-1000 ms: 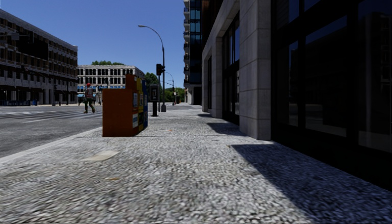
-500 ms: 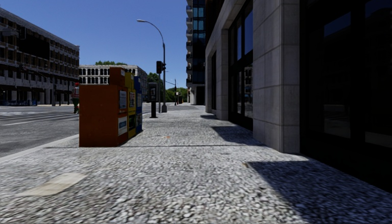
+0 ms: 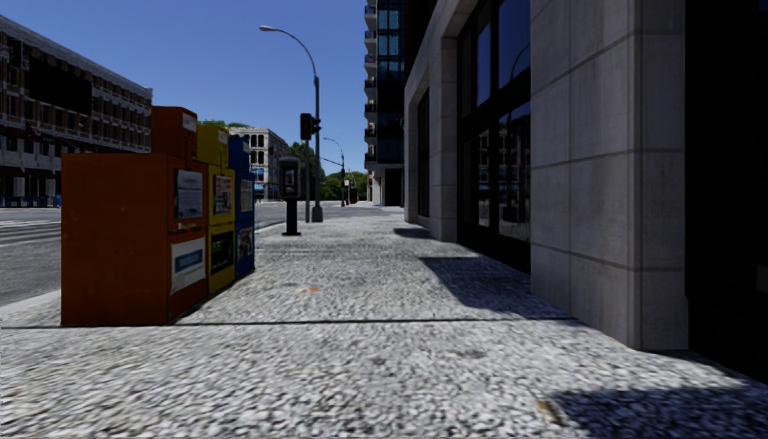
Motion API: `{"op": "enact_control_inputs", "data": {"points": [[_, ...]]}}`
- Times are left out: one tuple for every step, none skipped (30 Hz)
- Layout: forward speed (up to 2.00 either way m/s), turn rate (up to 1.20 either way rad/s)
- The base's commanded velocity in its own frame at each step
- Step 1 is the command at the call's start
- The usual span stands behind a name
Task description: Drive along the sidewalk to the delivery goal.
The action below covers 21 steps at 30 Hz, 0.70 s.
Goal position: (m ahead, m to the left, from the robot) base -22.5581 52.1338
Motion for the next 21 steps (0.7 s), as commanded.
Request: {"op": "enact_control_inputs", "data": {"points": [[2.00,0.00],[2.00,0.00],[2.00,0.00],[2.00,0.00],[2.00,0.06],[2.00,0.06],[2.00,0.10],[2.00,0.12],[2.00,0.14],[2.00,0.15],[2.00,0.15],[2.00,0.15],[2.00,0.15],[2.00,0.15],[2.00,0.15],[2.00,0.15],[2.00,0.15],[2.00,0.15],[2.00,0.15],[2.00,0.15],[2.00,0.15]]}}
